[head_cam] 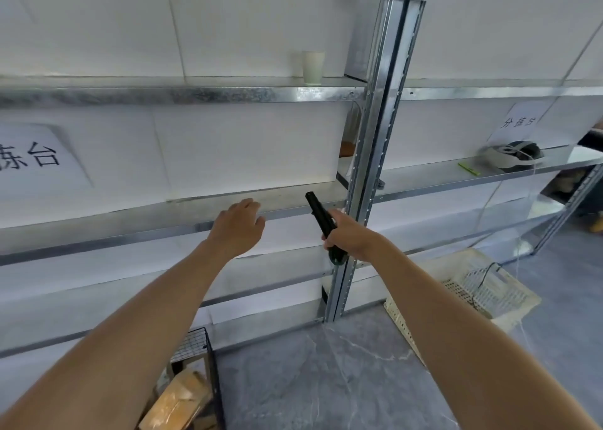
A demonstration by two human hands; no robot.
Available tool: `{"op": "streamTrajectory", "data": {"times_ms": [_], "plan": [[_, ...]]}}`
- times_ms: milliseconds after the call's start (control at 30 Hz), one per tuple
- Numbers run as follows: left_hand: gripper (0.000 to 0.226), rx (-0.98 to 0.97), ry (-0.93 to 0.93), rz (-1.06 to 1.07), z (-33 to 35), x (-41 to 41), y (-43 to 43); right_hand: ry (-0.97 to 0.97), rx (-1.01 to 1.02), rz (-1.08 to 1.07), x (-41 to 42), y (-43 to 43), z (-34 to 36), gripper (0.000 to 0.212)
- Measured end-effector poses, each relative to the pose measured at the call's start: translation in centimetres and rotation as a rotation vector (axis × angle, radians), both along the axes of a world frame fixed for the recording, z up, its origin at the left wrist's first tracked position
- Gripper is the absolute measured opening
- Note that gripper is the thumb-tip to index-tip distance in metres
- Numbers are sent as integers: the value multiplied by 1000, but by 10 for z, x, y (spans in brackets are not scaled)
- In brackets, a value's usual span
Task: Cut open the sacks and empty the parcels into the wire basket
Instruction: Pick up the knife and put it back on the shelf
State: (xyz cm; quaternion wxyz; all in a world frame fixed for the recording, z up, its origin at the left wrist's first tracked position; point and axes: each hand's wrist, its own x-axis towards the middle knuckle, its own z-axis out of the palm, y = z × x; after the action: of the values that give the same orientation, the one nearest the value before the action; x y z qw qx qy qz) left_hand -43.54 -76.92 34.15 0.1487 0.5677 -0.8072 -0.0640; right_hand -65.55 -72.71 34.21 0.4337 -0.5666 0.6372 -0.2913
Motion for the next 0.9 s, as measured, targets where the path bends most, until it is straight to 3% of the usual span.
{"op": "streamTrajectory", "data": {"times_ms": [233,467,900], "plan": [[44,11,-14,39,-15,-4,-52,-5,-67,-111,-5,-51,-13,48],[42,10,19,85,-27,8,-155,86,-60,-141,-3,-156,-21,31],[44,117,-7,185,-68,39,-286,304,-90,-134,18,-307,-84,30]]}}
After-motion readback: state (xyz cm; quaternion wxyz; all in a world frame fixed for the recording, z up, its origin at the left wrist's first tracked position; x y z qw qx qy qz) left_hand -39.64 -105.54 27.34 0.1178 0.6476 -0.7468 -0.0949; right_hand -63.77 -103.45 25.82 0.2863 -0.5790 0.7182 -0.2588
